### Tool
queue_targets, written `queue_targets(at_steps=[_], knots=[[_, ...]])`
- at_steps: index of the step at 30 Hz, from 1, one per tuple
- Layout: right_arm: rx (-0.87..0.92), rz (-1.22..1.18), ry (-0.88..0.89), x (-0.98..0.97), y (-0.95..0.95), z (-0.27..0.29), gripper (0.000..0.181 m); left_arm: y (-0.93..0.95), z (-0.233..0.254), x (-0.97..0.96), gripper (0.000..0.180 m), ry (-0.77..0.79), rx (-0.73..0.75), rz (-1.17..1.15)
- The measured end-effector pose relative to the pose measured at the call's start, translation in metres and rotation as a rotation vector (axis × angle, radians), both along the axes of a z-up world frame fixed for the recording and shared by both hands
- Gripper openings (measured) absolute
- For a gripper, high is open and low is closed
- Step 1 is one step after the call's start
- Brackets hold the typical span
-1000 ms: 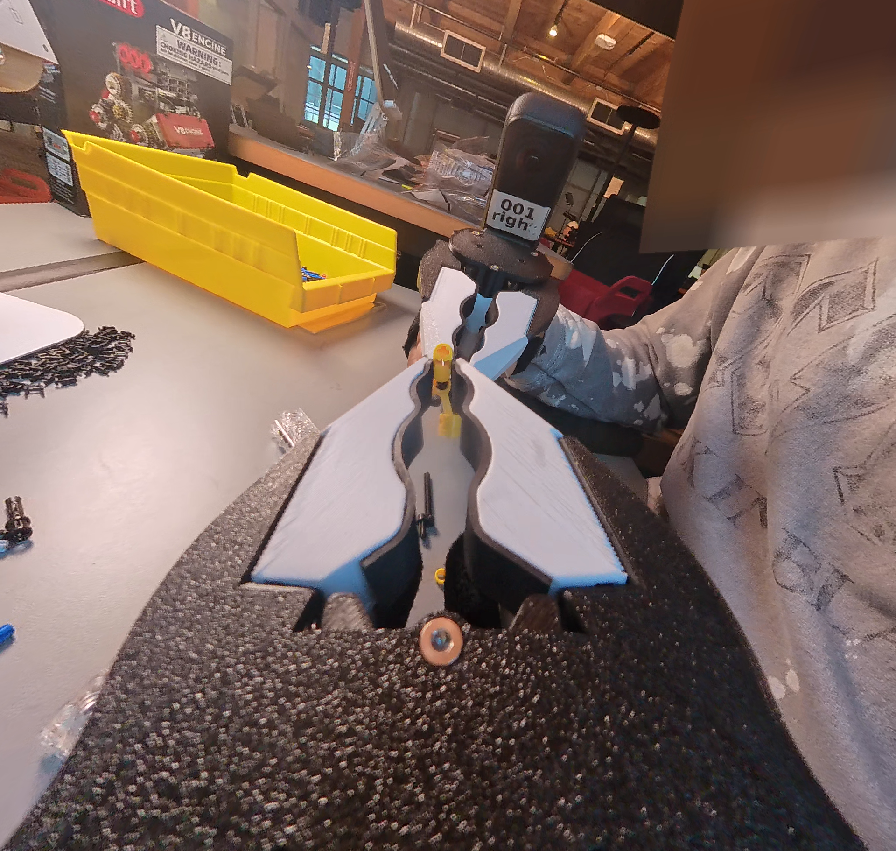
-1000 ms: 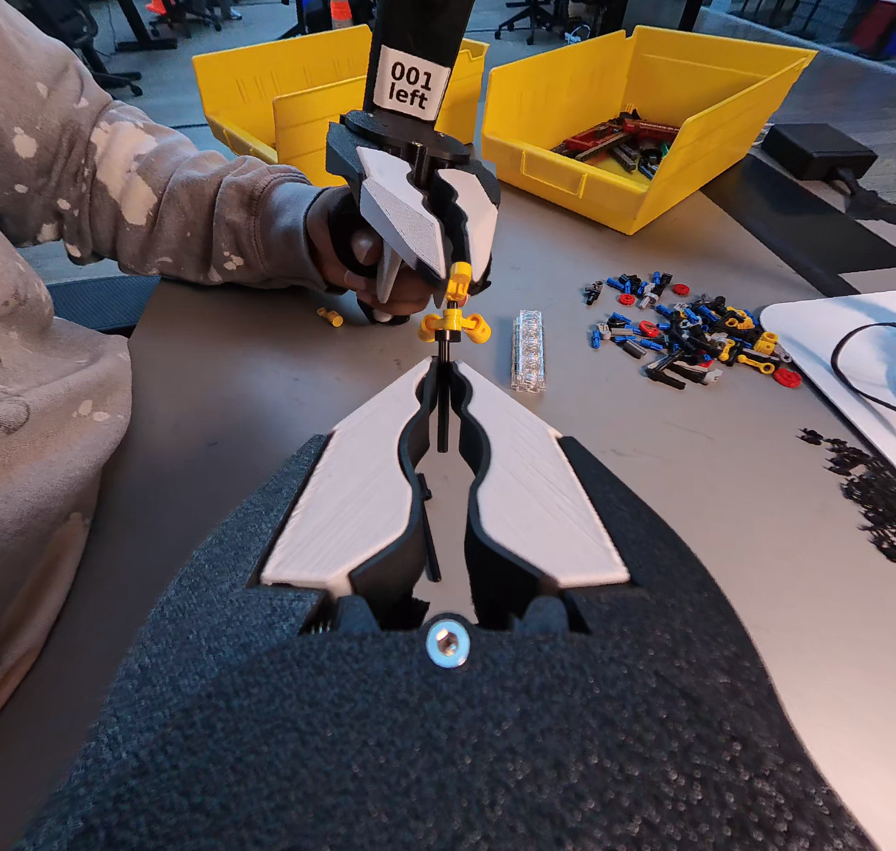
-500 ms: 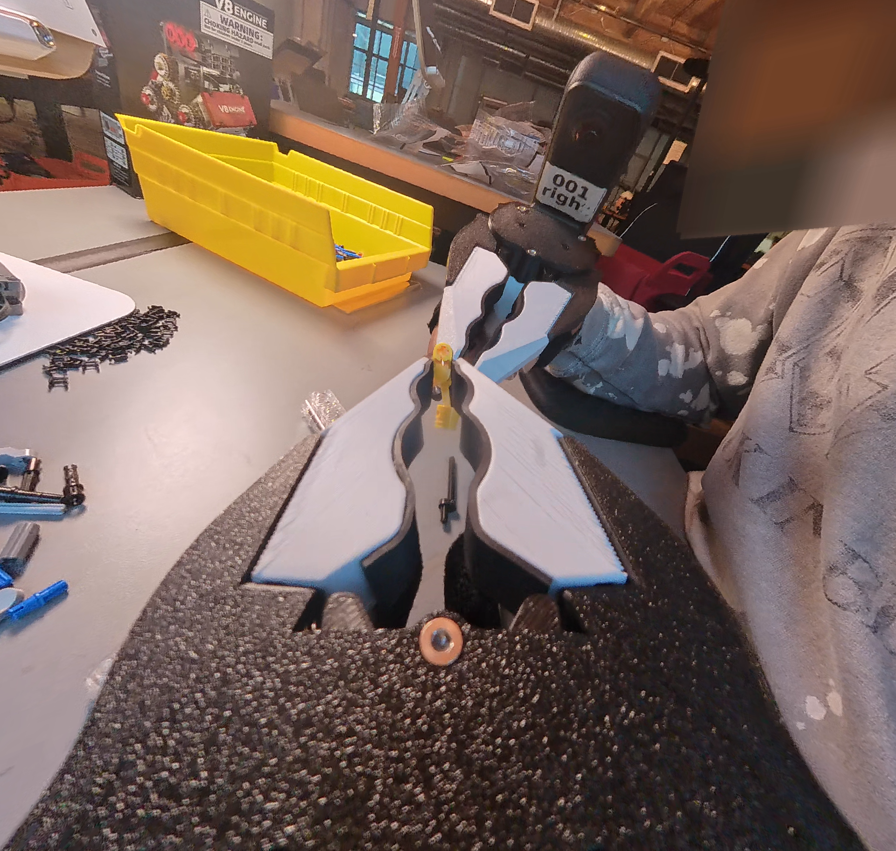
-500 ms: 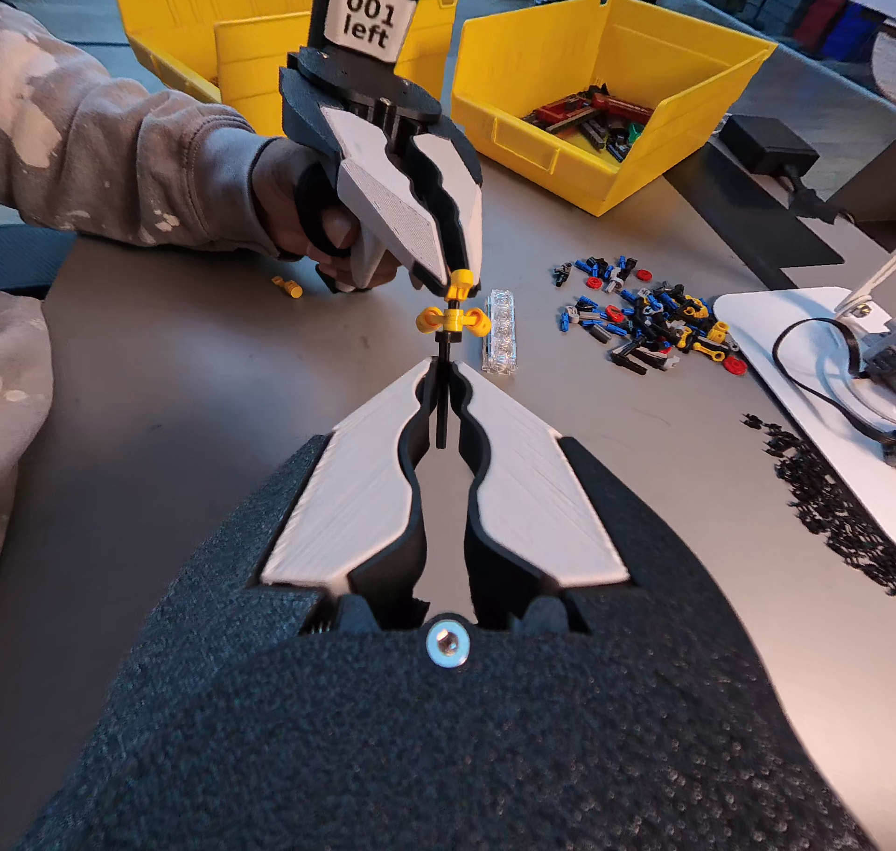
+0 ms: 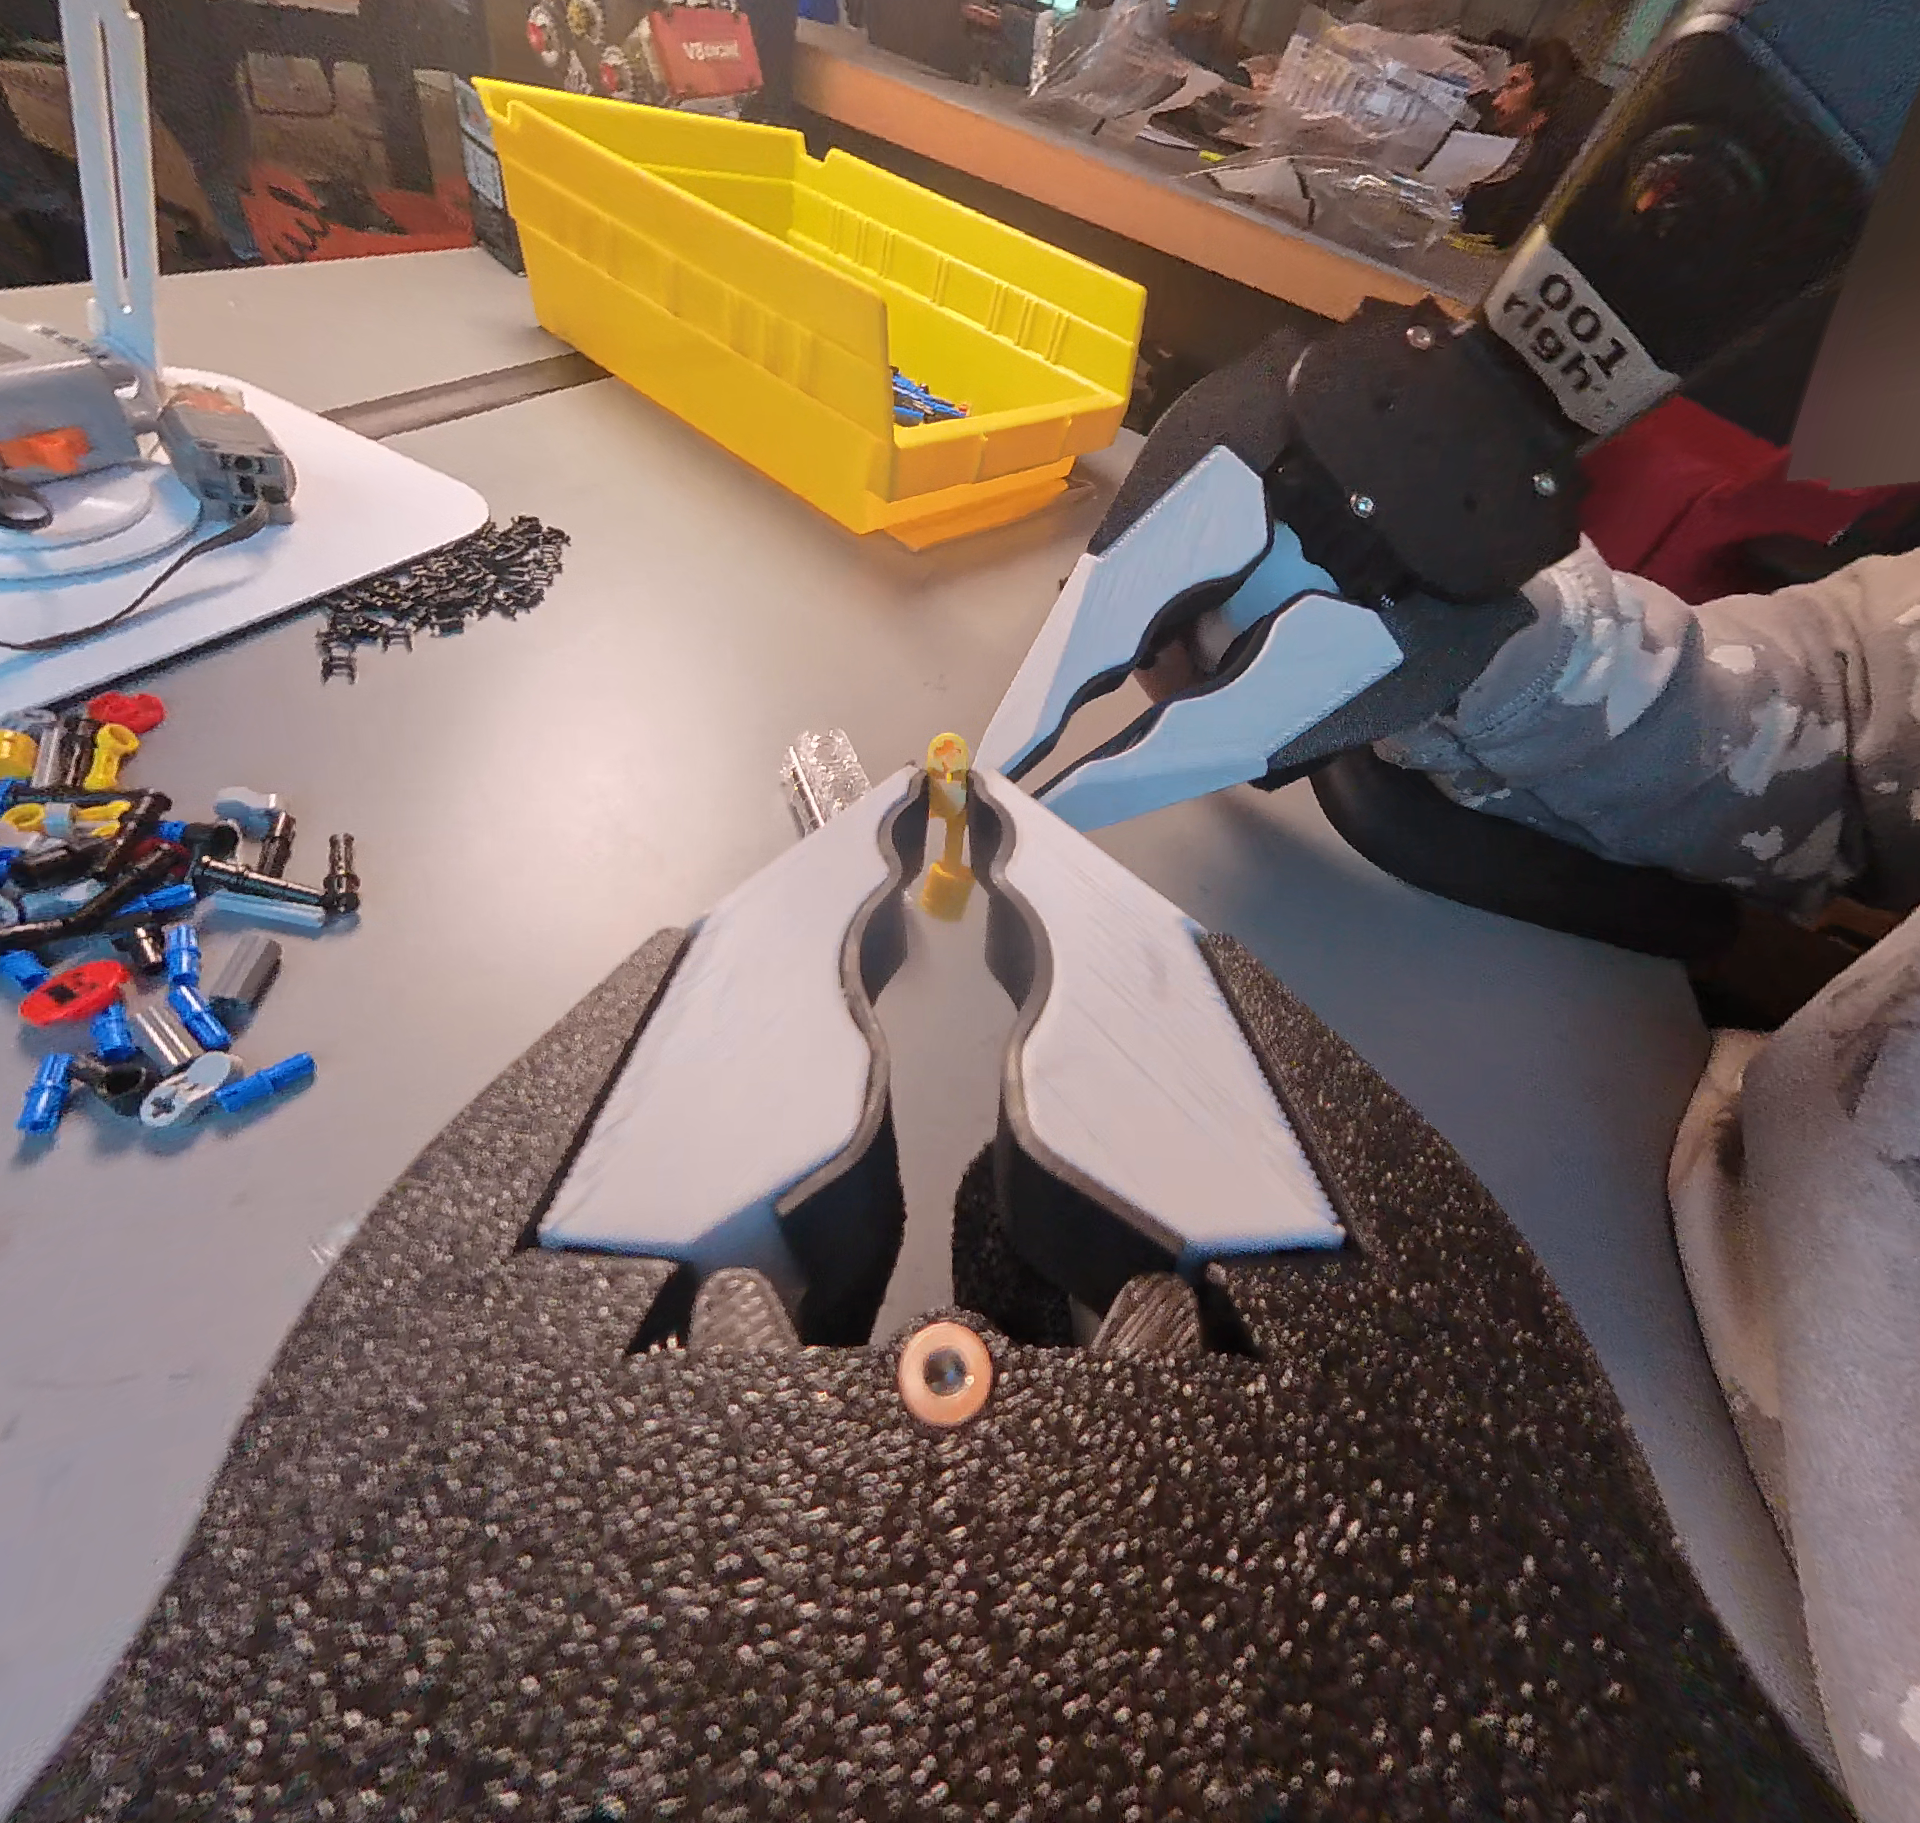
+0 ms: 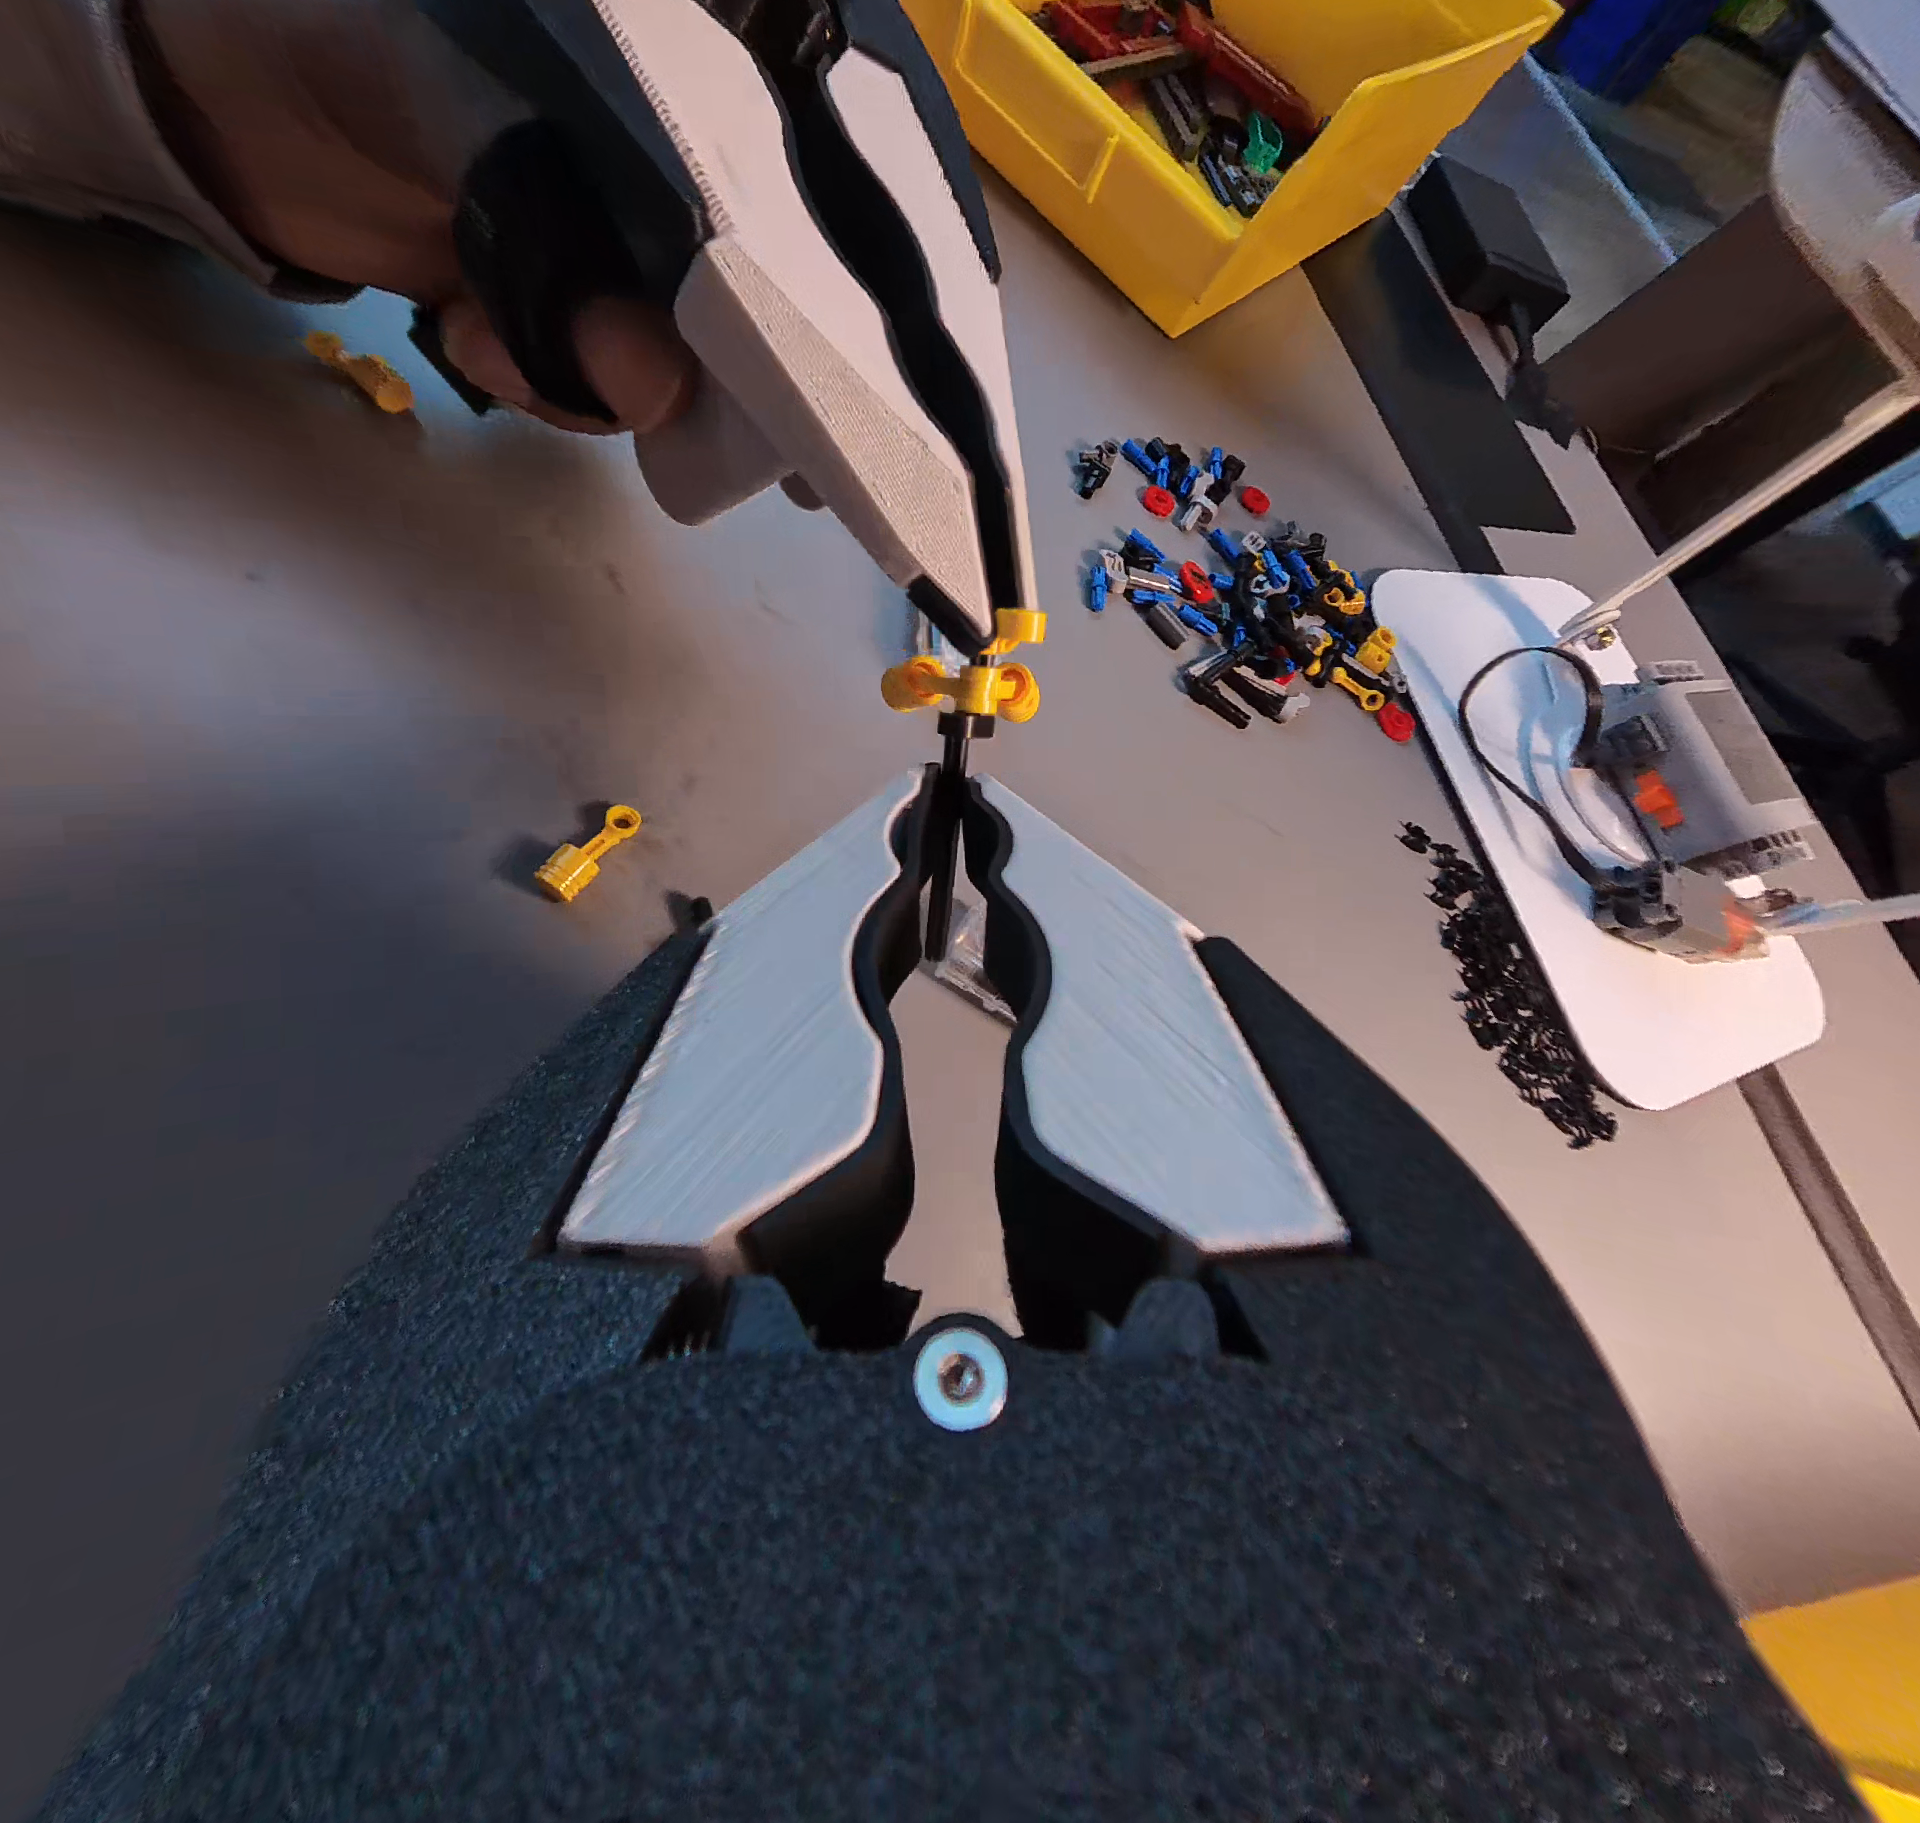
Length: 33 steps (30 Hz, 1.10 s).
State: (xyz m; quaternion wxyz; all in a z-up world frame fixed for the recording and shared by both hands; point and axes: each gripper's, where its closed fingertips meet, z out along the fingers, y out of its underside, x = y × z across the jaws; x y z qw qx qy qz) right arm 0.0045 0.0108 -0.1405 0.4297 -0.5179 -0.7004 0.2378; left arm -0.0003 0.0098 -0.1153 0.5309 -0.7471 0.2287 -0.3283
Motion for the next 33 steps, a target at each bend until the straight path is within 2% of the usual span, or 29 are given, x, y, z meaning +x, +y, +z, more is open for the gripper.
queue_targets(at_steps=[3, 10, 14, 24, 33], knots=[[0.022, -0.007, -0.001, -0.001, 0.001, -0.004, 0.001, 0.001, -0.004, 0.0, 0.005, 0.008, -0.014, 0.036], [0.021, 0.028, 0.139, -0.007, -0.007, 0.017, 0.001, -0.001, -0.008, -0.01, 0.005, -0.014, -0.058, 0.089], [0.1, 0.034, 0.218, -0.011, -0.009, 0.042, 0.003, -0.011, 0.001, 0.002, 0.004, -0.179, -0.078, 0.033], [-0.134, 0.073, 0.421, 0.002, -0.007, 0.069, 0.003, -0.006, 0.022, -0.019, 0.004, -0.524, -0.135, 0.02], [-0.243, 0.088, 0.532, 0.01, 0.002, 0.08, 0.003, -0.007, 0.03, -0.022, 0.004, -0.54, -0.103, 0.007]])
